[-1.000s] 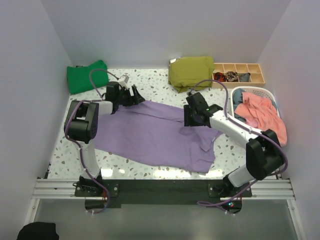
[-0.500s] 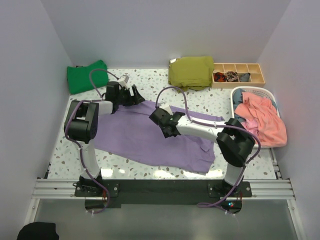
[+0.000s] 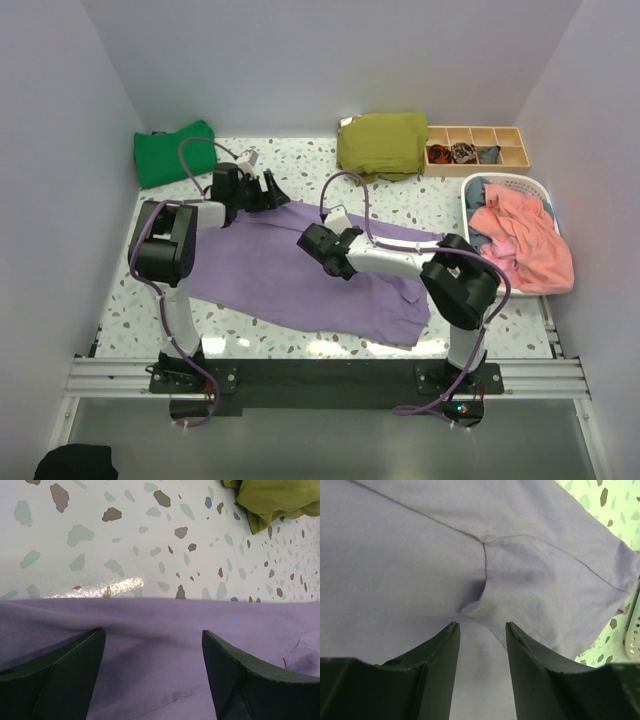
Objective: Fold and stack the t-shirts
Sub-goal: Fold the flattened tshirt in 1/3 of the way
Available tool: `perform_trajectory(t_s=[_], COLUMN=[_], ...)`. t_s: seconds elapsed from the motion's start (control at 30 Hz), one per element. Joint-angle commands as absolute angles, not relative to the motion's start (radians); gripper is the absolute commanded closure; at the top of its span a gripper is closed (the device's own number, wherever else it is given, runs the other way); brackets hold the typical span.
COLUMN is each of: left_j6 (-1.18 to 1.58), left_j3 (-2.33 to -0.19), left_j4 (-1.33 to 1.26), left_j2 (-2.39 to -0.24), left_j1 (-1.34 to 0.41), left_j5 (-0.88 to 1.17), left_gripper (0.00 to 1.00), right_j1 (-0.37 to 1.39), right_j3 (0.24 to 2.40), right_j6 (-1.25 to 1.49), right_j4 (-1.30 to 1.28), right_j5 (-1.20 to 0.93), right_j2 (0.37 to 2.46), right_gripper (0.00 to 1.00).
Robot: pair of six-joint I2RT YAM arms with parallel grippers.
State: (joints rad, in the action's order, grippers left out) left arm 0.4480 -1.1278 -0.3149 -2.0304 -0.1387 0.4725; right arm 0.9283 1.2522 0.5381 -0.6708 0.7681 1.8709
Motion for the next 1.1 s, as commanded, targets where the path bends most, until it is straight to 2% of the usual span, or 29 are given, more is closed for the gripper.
perform_trajectory(t_s=[0.0, 0.13, 0.3, 0.6, 0.73, 0.83, 1.07], left_j6=[0.411, 0.408, 0.410, 0.407, 0.405, 0.402, 0.403], left_j3=[-1.132, -1.132, -1.137, -1.137, -1.138, -1.137, -1.138], left_j4=[-0.232, -0.229, -0.227, -0.225, -0.224, -0.221, -0.224], left_j2=[-2.065, -2.063, -2.065, -2.071, -2.074, -2.071, -2.077], left_j1=[-0.133, -0.133, -0.133, -0.133, -0.133, -0.133, -0.133], left_j5=[0.433, 0.431, 0.433, 0.430, 0.429, 0.426, 0.429], left_gripper=[0.16, 0.16, 0.16, 0.16, 0.16, 0.16, 0.16], right_j1=[0.925, 0.927, 0.925, 0.927, 0.925, 0.925, 0.927], right_j3=[1.244, 1.252, 1.258, 1.224, 1.226, 1.220, 1.230], right_j6=[0.601, 0.630, 0.669, 0.695, 0.690, 0.670, 0.647], right_j4=[-0.660, -0.663, -0.680, -0.649, -0.626, -0.589, -0.549], right_j5=[0.853, 0.845, 0.896, 0.940, 0.931, 0.893, 0.851], right_j2=[1.891, 1.914, 1.942, 1.956, 1.970, 1.956, 1.950], right_gripper=[0.53, 0.53, 0.60, 0.60, 0.64, 0.55, 0.54])
